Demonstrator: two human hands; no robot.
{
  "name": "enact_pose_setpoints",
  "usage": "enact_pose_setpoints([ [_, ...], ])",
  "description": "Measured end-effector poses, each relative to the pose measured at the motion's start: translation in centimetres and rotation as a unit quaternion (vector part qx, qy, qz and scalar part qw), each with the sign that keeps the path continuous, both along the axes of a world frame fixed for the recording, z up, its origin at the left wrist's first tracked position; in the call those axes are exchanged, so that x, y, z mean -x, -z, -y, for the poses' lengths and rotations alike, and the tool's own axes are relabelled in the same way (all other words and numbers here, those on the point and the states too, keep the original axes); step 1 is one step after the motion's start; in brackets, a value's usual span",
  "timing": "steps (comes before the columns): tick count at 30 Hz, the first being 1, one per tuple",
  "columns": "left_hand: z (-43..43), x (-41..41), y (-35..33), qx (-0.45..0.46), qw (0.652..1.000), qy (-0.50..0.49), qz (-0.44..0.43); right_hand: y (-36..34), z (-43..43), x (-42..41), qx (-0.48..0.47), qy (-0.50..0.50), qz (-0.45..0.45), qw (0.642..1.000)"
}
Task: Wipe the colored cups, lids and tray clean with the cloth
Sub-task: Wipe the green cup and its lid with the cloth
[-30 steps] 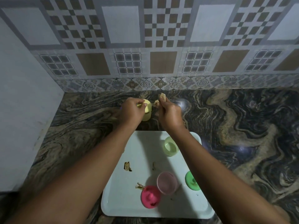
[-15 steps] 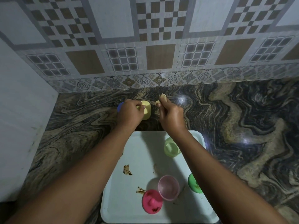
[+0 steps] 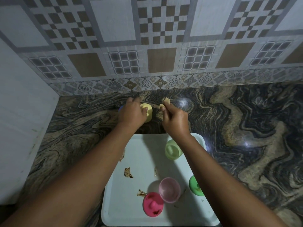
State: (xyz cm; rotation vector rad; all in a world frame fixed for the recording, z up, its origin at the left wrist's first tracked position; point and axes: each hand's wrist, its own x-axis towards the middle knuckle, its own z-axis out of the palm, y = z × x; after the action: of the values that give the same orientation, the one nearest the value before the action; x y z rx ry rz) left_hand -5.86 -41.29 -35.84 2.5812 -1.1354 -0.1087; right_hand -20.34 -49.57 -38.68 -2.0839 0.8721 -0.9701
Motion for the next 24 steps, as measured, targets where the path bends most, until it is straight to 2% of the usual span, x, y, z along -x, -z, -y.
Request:
enact_pose_setpoints([
  [6, -2.5, 2.0, -2.8, 0.156, 0.987, 0.026, -0.032, -2.8, -0.7, 3.3, -0.083, 0.026, 0.046, 0.995],
  [9, -4.4, 4.2, -3.3, 0.175, 0.982, 0.044, -0.063, -3.5, -1.5, 6.1, -0.103, 0.036, 0.06, 0.992],
  [11, -5.5, 6.1, -2.6, 0.173, 0.978, 0.089, -0.075, -3.2, -2.1, 8.0, -0.114, 0.039, 0.053, 0.991],
  [16, -7.2, 10.4, 0.7, 0.108, 0.965, 0.225, -0.081, -1.7, -3.7, 11.5, -0.134, 0.053, 0.02, 0.989],
  [19, -7.4, 11.9, 2.0, 0.047, 0.963, 0.249, -0.091, -0.7, -4.7, 12.9, -0.143, 0.049, 0.003, 0.988],
  [24, -7.0, 12.3, 2.9, -0.043, 0.961, 0.266, -0.057, 0.9, -5.7, 14.0, -0.159, 0.046, -0.022, 0.986],
])
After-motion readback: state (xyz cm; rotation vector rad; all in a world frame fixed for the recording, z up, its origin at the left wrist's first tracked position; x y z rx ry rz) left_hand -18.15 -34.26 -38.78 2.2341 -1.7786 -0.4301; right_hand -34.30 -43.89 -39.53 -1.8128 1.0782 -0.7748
